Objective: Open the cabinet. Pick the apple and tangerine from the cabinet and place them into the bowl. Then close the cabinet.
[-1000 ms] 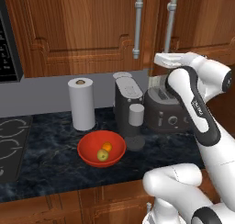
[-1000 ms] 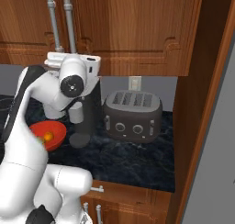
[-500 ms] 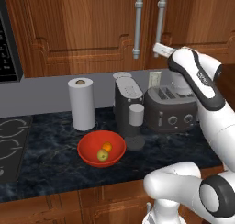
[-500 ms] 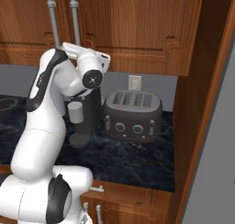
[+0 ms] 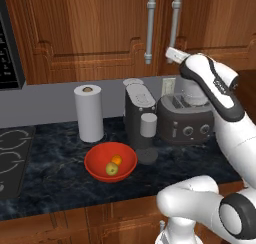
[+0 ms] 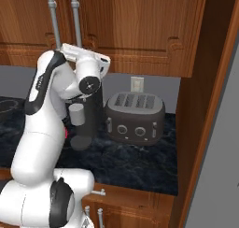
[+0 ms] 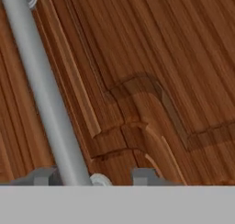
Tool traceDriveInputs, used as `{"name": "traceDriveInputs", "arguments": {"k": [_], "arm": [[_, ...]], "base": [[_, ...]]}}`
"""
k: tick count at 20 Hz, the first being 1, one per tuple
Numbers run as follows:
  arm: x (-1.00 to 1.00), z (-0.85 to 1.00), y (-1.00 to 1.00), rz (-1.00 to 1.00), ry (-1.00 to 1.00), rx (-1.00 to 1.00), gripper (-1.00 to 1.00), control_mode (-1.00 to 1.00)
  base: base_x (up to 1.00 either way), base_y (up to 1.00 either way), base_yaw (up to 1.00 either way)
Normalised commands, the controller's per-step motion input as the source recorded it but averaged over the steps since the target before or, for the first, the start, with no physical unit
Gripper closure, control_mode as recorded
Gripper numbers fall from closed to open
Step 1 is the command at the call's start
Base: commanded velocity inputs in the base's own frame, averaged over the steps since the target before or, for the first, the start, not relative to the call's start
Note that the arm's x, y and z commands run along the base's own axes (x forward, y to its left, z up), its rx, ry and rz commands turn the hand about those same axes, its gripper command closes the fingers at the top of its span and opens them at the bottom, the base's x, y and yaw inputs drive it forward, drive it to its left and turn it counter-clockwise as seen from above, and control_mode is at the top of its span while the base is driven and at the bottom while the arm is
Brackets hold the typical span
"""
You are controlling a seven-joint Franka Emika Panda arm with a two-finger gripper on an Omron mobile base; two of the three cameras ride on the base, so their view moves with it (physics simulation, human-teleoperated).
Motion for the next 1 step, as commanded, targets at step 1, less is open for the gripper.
{"name": "traceDriveInputs", "arguments": {"k": [1], "arm": [[0.0,0.28,0.13,0.0,0.0,0.0,-1.0,-1.0]], "base": [[0.0,0.0,0.0]]}}
